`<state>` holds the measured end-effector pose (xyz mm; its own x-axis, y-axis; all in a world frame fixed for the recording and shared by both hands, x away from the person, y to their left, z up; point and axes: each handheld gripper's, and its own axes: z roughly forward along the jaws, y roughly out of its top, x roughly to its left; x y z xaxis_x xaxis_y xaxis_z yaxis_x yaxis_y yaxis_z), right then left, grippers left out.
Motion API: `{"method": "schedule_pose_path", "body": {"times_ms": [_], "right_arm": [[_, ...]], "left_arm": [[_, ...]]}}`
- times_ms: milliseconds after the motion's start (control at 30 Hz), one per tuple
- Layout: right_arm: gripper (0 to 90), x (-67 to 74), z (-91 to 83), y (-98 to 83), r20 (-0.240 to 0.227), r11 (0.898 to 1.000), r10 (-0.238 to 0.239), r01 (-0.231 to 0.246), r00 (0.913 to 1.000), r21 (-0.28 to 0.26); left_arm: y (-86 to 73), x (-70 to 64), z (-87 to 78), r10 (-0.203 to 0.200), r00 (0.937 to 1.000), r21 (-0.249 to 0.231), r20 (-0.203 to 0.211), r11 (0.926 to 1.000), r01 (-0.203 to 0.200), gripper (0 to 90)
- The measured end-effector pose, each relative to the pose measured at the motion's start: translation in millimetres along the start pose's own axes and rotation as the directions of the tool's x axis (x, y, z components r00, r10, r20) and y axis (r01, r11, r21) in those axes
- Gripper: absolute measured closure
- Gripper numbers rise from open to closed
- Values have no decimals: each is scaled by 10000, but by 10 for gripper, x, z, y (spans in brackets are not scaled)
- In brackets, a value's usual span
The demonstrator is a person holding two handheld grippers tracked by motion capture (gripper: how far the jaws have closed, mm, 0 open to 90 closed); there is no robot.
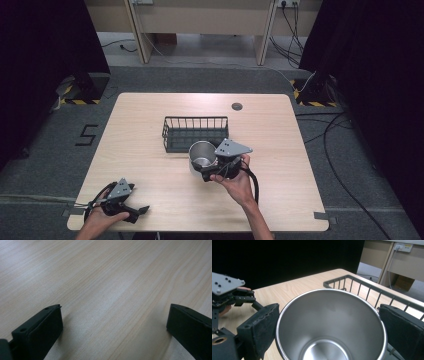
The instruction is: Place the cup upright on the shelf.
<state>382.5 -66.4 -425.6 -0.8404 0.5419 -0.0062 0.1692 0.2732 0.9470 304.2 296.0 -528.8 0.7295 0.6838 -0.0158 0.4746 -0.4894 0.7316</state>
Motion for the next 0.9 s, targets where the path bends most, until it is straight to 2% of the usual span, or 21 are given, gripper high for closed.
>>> {"method": "schedule_pose_path", "body": {"times_ms": [333, 600, 700, 900], "right_arm": [[62, -97, 13, 224, -25, 10000, -32, 32, 10000, 39], [62, -153, 15, 415, -76, 9999, -140, 140, 9999, -25], [62, -188, 19, 541, -45, 9998, -151, 151, 9999, -144], [62, -235, 45, 658, -20, 9997, -140, 139, 9999, -202]], "left_arm": [[1, 2, 2, 15, 10000, 1, -4, 10000, -15, 0], [2, 4, 2, 41, 10000, 4, -14, 10000, -41, 0], [1, -1, 5, -35, 10000, -59, 1, 10000, 35, 0], [3, 2, 5, -7, 10000, -40, 7, 10000, 7, 0]]}}
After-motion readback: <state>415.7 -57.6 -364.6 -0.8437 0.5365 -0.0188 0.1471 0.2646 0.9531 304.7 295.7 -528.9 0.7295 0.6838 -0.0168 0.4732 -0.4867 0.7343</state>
